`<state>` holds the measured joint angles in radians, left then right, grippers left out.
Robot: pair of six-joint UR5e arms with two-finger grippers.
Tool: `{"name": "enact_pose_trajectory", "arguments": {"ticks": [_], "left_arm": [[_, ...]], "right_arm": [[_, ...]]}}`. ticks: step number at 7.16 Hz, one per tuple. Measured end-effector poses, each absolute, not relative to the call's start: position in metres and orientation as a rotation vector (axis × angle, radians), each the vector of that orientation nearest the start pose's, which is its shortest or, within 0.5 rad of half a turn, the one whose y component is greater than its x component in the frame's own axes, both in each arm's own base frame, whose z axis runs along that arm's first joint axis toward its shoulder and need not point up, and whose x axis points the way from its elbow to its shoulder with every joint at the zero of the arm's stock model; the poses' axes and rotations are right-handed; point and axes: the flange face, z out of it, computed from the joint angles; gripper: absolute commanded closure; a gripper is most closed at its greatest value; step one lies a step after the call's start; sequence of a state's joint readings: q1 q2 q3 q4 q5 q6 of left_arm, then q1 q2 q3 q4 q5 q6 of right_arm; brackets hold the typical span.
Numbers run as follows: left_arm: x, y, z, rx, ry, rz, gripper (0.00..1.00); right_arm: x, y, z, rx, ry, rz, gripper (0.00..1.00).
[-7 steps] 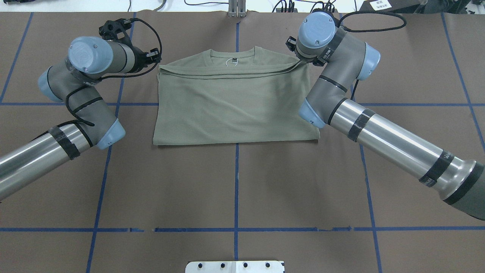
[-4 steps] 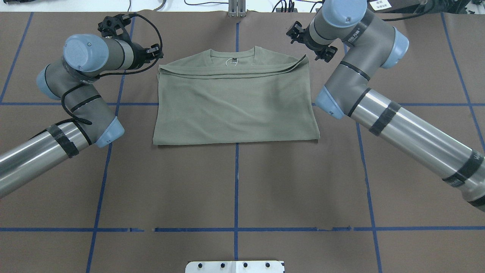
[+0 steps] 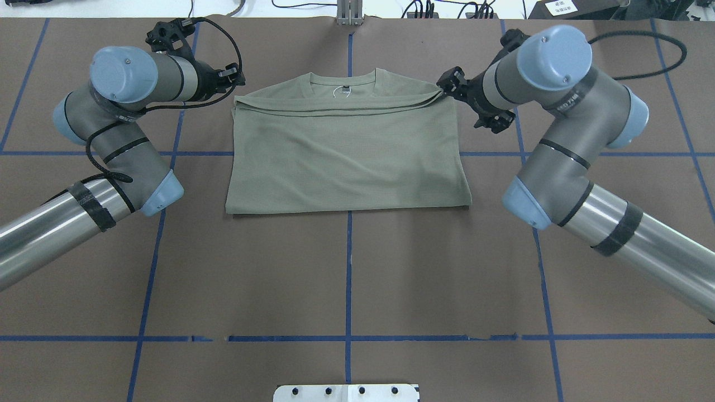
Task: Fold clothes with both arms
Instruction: 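Move the right gripper down to the folded shirt's side edge and grasp it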
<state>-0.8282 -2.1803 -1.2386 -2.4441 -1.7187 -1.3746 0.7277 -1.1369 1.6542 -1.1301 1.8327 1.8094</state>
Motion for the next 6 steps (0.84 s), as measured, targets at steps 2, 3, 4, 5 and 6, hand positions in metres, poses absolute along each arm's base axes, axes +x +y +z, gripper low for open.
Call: {"name": "enact_pose_trajectory", "arguments": {"ticks": [2,3,4,5,6], "left_arm": [[0.42,-0.633,0.357,0.451,1.071,-0.473,0.46],[0.419,-0.632,0.359,0.452,1.068,-0.472,0.46],[0.419,-0.632,0.36,0.451,1.066,-0.472,0.46],[0.418,-0.632,0.362,0.451,1.065,-0.472,0.46],[0.418,-0.631,0.362,0.452,1.065,-0.471,0.46]], "right_arm": [[-0.434,-0.488,0.354,-0.052,-0.974,0.779,0.0],[-0.441,-0.48,0.359,-0.064,-0.965,0.783,0.0],[-0.451,-0.472,0.362,-0.08,-0.958,0.785,0.01],[-0.46,-0.463,0.365,-0.094,-0.951,0.781,0.12],[-0.465,-0.459,0.366,-0.101,-0.947,0.778,0.23]]}}
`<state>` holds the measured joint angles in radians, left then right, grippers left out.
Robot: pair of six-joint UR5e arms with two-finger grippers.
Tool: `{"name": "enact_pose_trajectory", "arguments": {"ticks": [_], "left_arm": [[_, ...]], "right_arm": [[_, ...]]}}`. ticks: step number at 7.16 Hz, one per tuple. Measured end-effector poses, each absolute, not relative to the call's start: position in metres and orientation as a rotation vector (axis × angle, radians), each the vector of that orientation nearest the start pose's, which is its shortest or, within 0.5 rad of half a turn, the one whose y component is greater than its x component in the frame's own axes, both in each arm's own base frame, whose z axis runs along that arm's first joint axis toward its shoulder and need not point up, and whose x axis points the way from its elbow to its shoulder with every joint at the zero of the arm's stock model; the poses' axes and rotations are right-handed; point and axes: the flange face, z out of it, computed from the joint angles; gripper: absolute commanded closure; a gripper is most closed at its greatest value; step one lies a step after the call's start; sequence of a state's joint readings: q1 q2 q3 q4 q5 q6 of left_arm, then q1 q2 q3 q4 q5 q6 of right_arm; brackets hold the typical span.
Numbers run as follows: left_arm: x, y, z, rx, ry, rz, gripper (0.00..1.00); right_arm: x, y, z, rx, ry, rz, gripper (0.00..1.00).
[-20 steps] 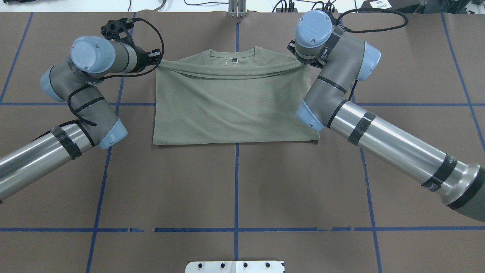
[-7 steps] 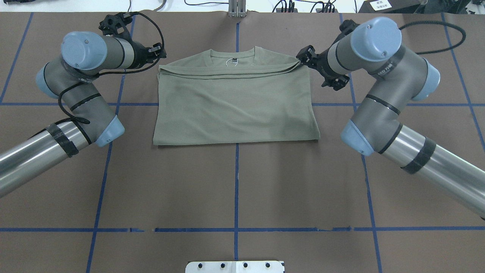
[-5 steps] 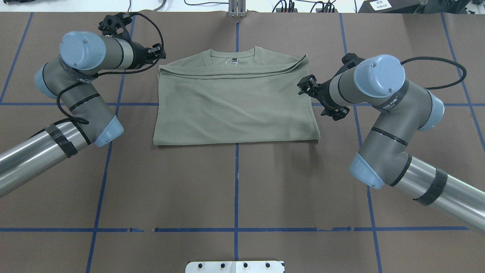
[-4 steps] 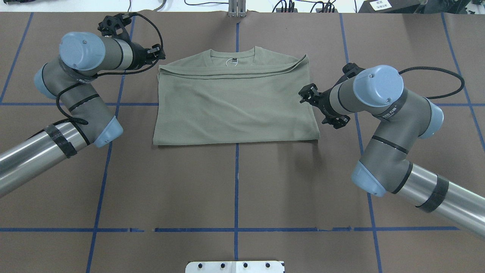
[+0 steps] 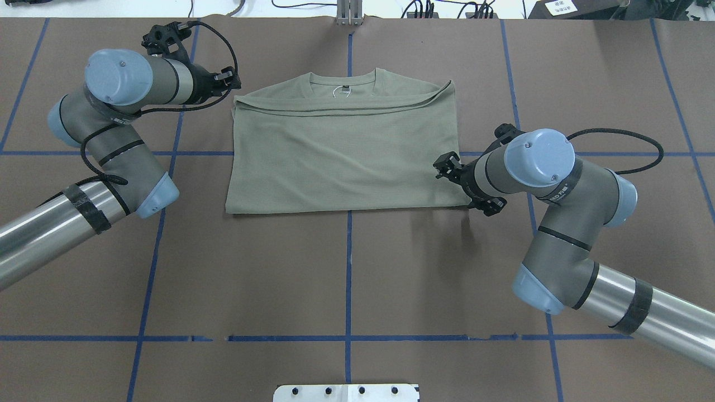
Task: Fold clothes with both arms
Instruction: 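Move the right gripper down to the folded shirt's side edge and grasp it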
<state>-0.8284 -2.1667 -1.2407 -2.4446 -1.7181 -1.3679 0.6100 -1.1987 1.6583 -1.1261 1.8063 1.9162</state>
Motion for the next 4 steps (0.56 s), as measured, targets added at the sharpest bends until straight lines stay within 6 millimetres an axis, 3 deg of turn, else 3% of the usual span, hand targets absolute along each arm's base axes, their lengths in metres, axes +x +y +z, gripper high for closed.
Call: {"name": "enact_pose_trajectory", "arguments": {"ticks": [4], "left_arm": [[0.4183,-0.6314,0.3625,0.451,1.065,-0.472,0.46]], "right_arm": [[-0.4634,-0.4601,0.3689,-0.097,-0.938,0.787,0.26]]}}
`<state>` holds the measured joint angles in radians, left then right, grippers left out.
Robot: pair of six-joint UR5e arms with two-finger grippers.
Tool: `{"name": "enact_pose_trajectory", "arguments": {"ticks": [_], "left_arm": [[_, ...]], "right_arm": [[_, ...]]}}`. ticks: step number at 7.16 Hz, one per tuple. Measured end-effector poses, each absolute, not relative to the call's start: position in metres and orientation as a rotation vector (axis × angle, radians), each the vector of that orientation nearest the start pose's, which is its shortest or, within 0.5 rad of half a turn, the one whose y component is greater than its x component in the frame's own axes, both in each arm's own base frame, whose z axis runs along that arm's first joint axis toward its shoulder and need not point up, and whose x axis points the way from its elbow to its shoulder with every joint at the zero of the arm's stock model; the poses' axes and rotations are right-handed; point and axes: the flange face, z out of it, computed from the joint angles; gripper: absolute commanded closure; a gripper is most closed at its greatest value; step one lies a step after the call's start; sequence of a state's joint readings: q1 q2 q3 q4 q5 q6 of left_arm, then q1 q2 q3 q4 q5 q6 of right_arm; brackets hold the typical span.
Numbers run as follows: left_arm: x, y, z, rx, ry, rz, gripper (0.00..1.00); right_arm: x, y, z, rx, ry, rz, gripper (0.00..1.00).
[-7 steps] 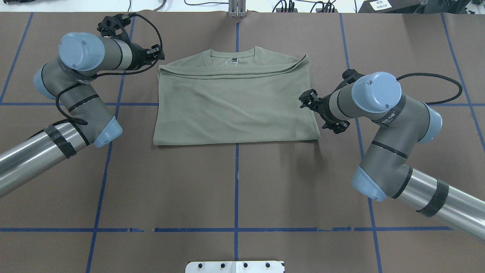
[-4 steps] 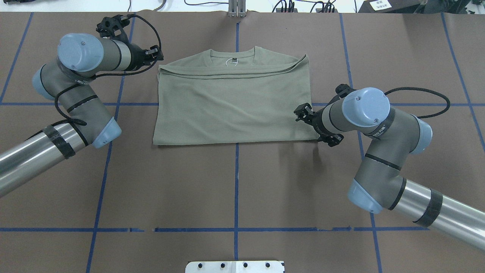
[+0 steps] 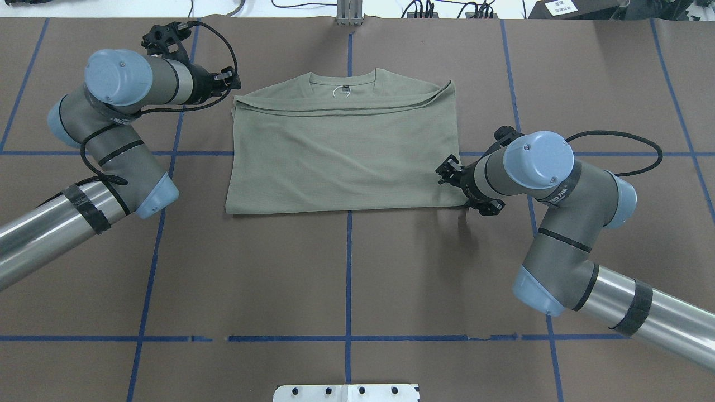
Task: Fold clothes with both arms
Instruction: 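Move the right gripper down to the folded shirt's side edge and grasp it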
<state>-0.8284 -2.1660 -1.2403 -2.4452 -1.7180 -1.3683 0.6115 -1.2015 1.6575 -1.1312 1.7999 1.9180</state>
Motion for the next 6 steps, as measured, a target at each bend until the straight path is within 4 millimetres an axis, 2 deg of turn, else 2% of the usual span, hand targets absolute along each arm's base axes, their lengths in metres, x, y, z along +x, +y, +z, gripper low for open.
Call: {"name": "enact_pose_trajectory", "arguments": {"ticks": [4,5,6], "left_arm": [[0.418,-0.631,0.362,0.451,1.064,-0.472,0.46],[0.418,-0.631,0.362,0.45,1.064,-0.472,0.46],[0.418,-0.631,0.362,0.45,1.064,-0.472,0.46]], "right_arm": [[-0.456,-0.459,0.38,-0.091,-0.922,0.798,0.27],[-0.455,-0.458,0.381,-0.091,-0.92,0.799,0.59],[-0.454,-0.458,0.383,-0.089,-0.917,0.801,1.0]]}}
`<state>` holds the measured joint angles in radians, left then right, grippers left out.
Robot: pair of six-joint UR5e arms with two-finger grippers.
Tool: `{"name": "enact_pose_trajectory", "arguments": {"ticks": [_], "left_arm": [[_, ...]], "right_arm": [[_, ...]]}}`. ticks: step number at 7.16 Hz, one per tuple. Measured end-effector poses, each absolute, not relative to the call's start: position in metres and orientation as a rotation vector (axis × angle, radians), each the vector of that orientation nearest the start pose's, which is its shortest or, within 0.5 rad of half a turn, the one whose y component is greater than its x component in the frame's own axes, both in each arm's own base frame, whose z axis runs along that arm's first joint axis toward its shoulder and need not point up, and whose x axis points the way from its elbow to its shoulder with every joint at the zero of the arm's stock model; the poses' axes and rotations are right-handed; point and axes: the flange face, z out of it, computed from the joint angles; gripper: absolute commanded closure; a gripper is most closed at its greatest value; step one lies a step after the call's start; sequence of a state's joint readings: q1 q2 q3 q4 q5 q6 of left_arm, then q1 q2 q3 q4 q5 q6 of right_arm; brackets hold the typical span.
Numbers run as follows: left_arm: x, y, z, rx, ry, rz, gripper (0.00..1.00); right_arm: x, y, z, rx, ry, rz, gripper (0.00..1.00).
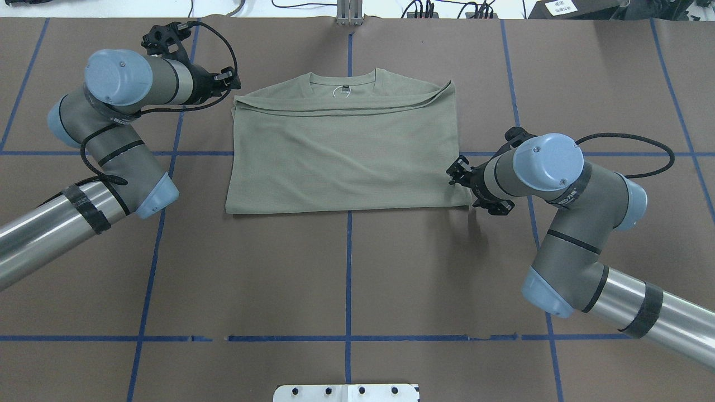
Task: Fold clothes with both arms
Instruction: 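Move the right gripper down to the folded shirt's side edge and grasp it, then drag the shirt with the right gripper away from the left arm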
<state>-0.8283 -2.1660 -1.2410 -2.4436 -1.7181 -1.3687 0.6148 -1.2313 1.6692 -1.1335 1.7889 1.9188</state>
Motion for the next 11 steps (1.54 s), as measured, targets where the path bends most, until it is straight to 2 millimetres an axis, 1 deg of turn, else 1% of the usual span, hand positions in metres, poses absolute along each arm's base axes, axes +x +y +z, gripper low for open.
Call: {"name": "enact_pose_trajectory", "arguments": {"ticks": [2,4,5,6,7,9,10,11], "left_arm": [[0.418,-0.631,0.362,0.45,1.064,-0.473,0.46],[0.418,-0.631,0.363,0.449,1.064,-0.474,0.46],[0.418,-0.631,0.363,0.447,1.064,-0.477,0.46],[0.418,-0.631,0.361,0.448,1.067,-0.477,0.46],[0.416,-0.629,0.356,0.453,1.077,-0.476,0.46],[0.408,-0.62,0.334,0.47,1.123,-0.465,0.47],[0.403,-0.612,0.321,0.46,1.162,-0.459,0.46],[0.396,-0.599,0.305,0.433,1.212,-0.449,0.39]], "right_arm": [[-0.454,-0.458,0.384,-0.082,-0.914,0.803,1.0],[-0.45,-0.456,0.379,-0.081,-0.926,0.797,1.0],[-0.443,-0.45,0.376,-0.083,-0.936,0.793,1.0],[-0.431,-0.441,0.376,-0.085,-0.945,0.788,1.0],[-0.414,-0.427,0.373,-0.095,-0.96,0.778,1.0],[-0.373,-0.385,0.36,-0.187,-1.003,0.736,1.0],[-0.359,-0.363,0.349,-0.265,-1.023,0.713,1.0],[-0.356,-0.342,0.337,-0.357,-1.036,0.688,1.0]]}}
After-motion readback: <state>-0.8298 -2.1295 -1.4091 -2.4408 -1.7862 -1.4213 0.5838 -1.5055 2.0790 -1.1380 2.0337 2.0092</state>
